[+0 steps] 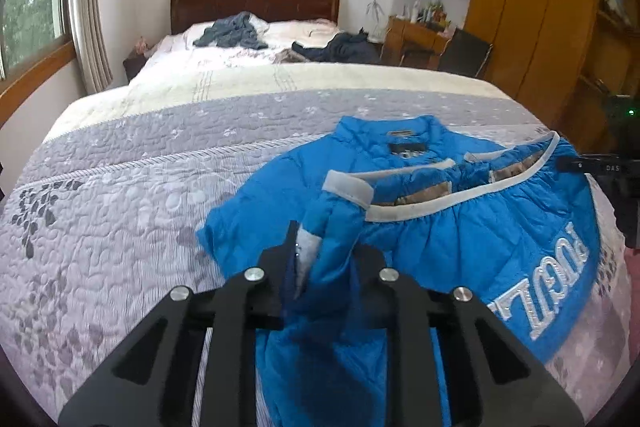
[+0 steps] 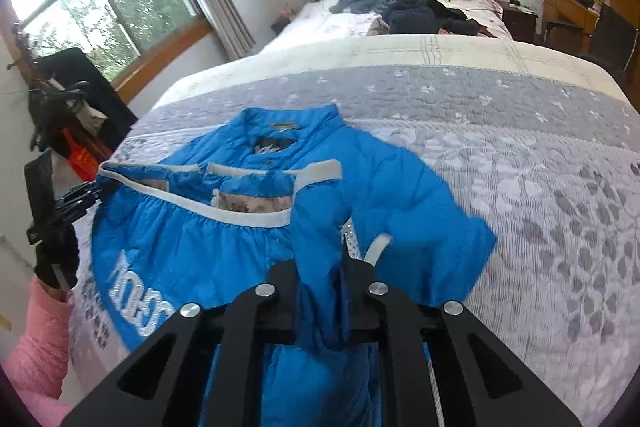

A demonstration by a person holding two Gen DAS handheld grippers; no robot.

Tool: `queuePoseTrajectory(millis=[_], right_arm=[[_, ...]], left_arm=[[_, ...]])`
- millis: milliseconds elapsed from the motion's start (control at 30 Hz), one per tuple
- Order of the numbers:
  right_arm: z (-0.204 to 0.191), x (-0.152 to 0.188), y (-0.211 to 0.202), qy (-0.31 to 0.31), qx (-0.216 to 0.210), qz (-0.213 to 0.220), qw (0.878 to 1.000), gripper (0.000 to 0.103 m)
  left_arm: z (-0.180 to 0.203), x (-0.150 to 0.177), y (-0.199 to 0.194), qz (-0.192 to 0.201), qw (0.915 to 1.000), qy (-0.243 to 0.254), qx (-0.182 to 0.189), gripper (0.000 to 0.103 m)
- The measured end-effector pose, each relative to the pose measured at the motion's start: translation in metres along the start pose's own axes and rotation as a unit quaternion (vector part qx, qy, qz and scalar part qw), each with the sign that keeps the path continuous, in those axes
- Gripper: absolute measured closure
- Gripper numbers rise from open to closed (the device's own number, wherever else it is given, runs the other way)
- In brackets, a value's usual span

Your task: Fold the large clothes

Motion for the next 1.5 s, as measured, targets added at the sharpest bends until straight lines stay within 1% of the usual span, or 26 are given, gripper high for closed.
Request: queuePoseTrajectory(millis=[67,133,200,267,333,467,533,700,833,900,967,1033,1067,1167,1233,1300,1400,1500], right_arm=[[-0.007,0.017,-0.013,0.002,-0.013,0.004,1.000,0.090],[-0.012,0.031,-0.024,0.002,-0.024,0.008,1.000,0.091],[-0.019,0.047,-0.040,0.003,-0.036,0.013,0.999,0.091],[-0.027,0.057,-0.056,0.007,-0.053,0.023,0.998,0.092],[-0.039,0.062,-0.078,0.002,-0.061,0.043,0.997,0.092],[-0.059,0.050,-0.120,-0.021,-0.049,0.090,0.995,0.093],[-0.063,0.039,-0.131,-0.031,-0.034,0.104,0.994,0.093],[-0.064,-0.004,-0.146,-0.025,-0.017,0.121,0.992,0.093],[-0.052,-0.041,-0.138,-0.009,-0.001,0.122,0.992,0.093],[-0.040,-0.060,-0.126,0.007,0.002,0.118,0.993,0.093],[-0.031,-0.072,-0.114,0.016,0.008,0.111,0.994,0.093],[-0.017,-0.085,-0.093,0.035,0.008,0.095,0.995,0.093],[-0.011,-0.089,-0.083,0.042,0.010,0.088,0.995,0.093],[0.008,-0.100,-0.049,0.062,0.015,0.067,0.996,0.093],[0.022,-0.104,-0.022,0.084,0.010,0.048,0.995,0.093],[0.032,-0.104,0.002,0.098,0.015,0.031,0.995,0.093],[0.049,-0.104,0.033,0.112,0.029,0.008,0.993,0.093],[0.065,-0.099,0.058,0.129,0.037,-0.010,0.991,0.093]], left_arm=[[0.011,0.015,-0.018,0.009,0.9999,0.013,0.007,0.085],[0.019,0.031,-0.031,0.012,0.9995,0.029,0.005,0.086],[0.024,0.045,-0.044,0.016,0.9993,0.034,0.005,0.086],[0.028,0.050,-0.060,0.027,0.9991,0.030,0.010,0.086],[0.031,0.046,-0.080,0.052,0.9982,0.028,0.011,0.086],[0.033,0.019,-0.111,0.097,0.9951,0.009,0.016,0.087],[0.033,-0.001,-0.119,0.114,0.9933,0.002,0.017,0.087],[0.032,-0.051,-0.114,0.139,0.9901,-0.017,0.010,0.087],[0.026,-0.089,-0.097,0.146,0.9889,-0.029,0.000,0.087],[0.020,-0.105,-0.079,0.138,0.9898,-0.034,-0.007,0.087],[0.013,-0.116,-0.059,0.125,0.9913,-0.039,-0.014,0.087],[0.002,-0.121,-0.027,0.095,0.9938,-0.057,-0.014,0.087],[-0.001,-0.122,-0.017,0.086,0.9943,-0.061,-0.014,0.087],[-0.016,-0.120,0.027,0.045,0.9953,-0.084,-0.018,0.087],[-0.027,-0.114,0.057,0.015,0.9945,-0.102,-0.018,0.087],[-0.036,-0.107,0.084,-0.012,0.9931,-0.115,-0.018,0.087],[-0.045,-0.097,0.116,-0.039,0.9919,-0.117,-0.031,0.086],[-0.050,-0.089,0.137,-0.058,0.9911,-0.113,-0.040,0.084]])
Point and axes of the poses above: each gripper's, at about its wrist camera, not at the fingertips, and y roughly the way its jaws point, z to its right, x to its underside, the point moved 9 cm from there along y, roughly the way its jaws point, and after that the axes turned 1 degree about -z, right-handed, at the moved point
